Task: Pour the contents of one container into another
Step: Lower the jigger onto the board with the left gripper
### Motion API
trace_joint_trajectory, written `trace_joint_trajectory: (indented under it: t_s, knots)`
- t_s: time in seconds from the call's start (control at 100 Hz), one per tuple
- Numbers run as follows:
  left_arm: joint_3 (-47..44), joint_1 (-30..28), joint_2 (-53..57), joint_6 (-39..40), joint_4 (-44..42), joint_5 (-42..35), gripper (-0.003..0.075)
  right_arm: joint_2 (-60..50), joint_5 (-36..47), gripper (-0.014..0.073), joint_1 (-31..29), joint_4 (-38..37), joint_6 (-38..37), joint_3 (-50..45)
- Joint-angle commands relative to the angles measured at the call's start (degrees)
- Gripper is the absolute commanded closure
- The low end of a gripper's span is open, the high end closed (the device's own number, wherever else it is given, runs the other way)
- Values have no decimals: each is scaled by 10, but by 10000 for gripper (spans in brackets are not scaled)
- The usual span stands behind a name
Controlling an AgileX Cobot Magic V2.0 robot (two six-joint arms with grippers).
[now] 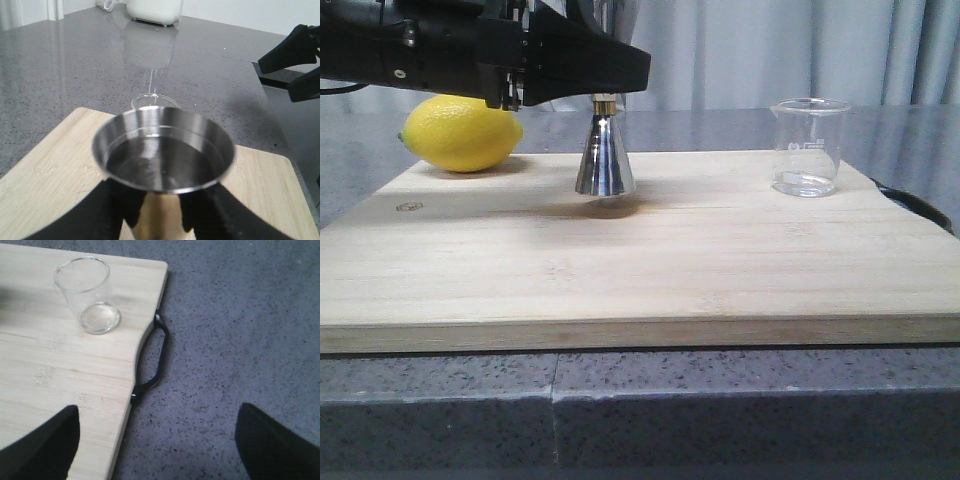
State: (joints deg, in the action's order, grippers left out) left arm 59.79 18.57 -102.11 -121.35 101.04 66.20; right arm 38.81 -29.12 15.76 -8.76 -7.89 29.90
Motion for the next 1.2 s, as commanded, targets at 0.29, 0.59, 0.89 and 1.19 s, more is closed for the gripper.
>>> trace_joint_trajectory:
  t_s: [0.29, 0.59, 0.89, 1.19]
  knots:
    - [16, 6, 25, 5, 49, 56, 482, -4, 33, 39, 0, -19, 9, 22]
    - [16, 6, 25, 1, 48, 47, 482, -4, 37, 39, 0, -23, 9, 22]
    - [16, 6, 9, -55, 50, 42, 482, -4, 48, 39, 0, -23, 9, 22]
    - [16, 6, 0, -70, 50, 53, 482, -4, 48, 39, 0, -24, 9, 22]
